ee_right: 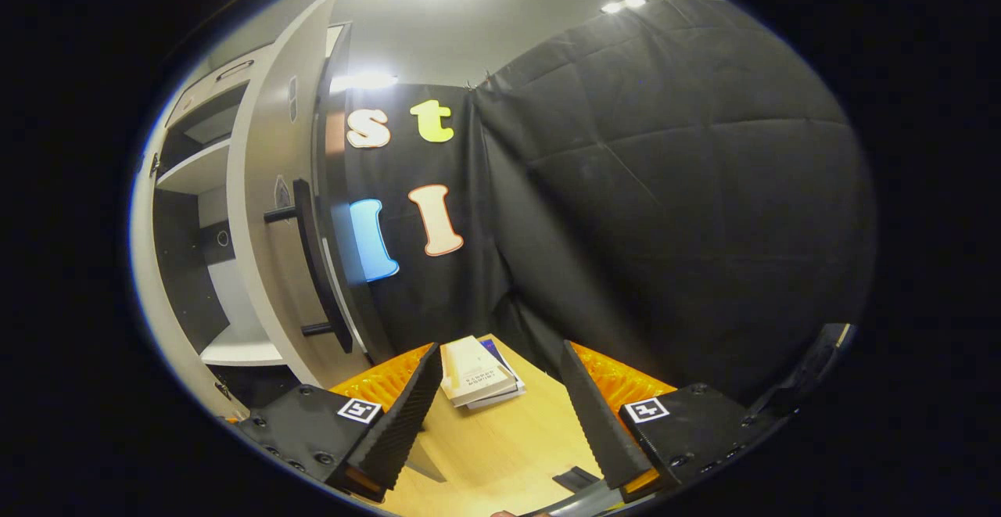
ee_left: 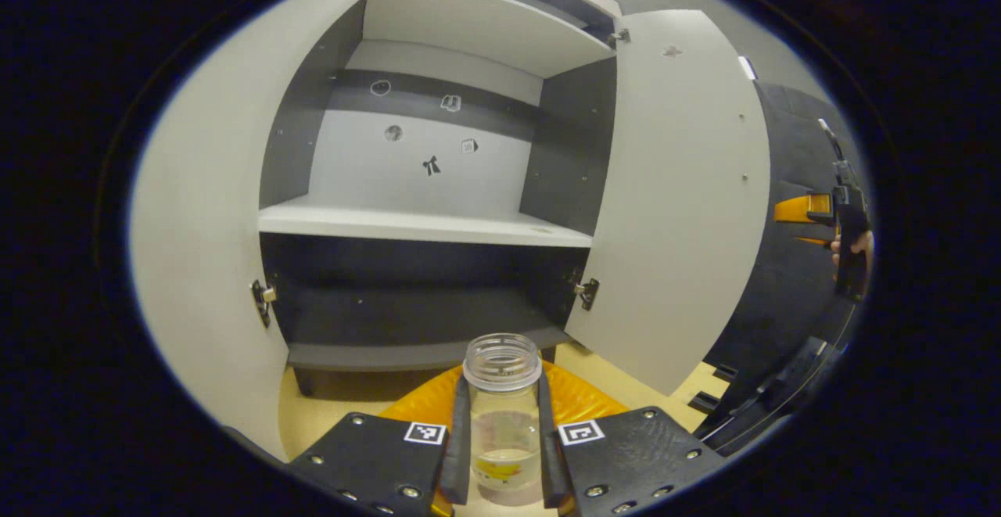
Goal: Grasp the bottle in the cabinet with the left hand and place it on the coaster, then close the right door with the right hand and the left door with the left hand.
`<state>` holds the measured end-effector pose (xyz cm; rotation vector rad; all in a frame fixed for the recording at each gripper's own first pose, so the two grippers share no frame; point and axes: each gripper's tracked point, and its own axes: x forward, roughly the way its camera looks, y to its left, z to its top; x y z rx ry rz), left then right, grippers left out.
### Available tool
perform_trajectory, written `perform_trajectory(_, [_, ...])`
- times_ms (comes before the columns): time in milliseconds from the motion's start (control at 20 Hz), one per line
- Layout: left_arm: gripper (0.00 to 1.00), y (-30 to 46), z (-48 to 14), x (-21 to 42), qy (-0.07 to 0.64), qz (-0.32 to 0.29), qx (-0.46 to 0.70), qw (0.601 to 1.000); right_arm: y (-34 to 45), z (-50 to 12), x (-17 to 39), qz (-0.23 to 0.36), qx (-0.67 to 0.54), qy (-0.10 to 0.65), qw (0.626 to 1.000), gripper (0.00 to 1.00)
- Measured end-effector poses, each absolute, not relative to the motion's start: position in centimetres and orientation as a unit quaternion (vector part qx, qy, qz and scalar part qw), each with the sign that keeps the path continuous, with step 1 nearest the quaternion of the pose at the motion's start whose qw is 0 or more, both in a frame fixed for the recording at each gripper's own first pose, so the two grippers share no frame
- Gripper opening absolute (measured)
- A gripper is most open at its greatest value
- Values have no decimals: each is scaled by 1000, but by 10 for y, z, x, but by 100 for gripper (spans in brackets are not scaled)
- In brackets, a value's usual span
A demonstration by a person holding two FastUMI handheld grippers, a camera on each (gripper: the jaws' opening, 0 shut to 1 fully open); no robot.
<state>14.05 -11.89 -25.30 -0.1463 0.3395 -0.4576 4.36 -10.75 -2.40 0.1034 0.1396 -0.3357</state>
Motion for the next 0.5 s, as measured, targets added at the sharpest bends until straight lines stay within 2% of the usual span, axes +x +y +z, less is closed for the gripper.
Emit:
perform_trajectory(100, [37, -121, -274, 136, 176, -228, -83, 954, -107, -28, 40, -177, 51, 73, 980, 94])
perform_trajectory(500, [38, -144, -328, 117, 181, -261, -101, 943, -89, -28, 28, -185, 35, 75, 979, 96])
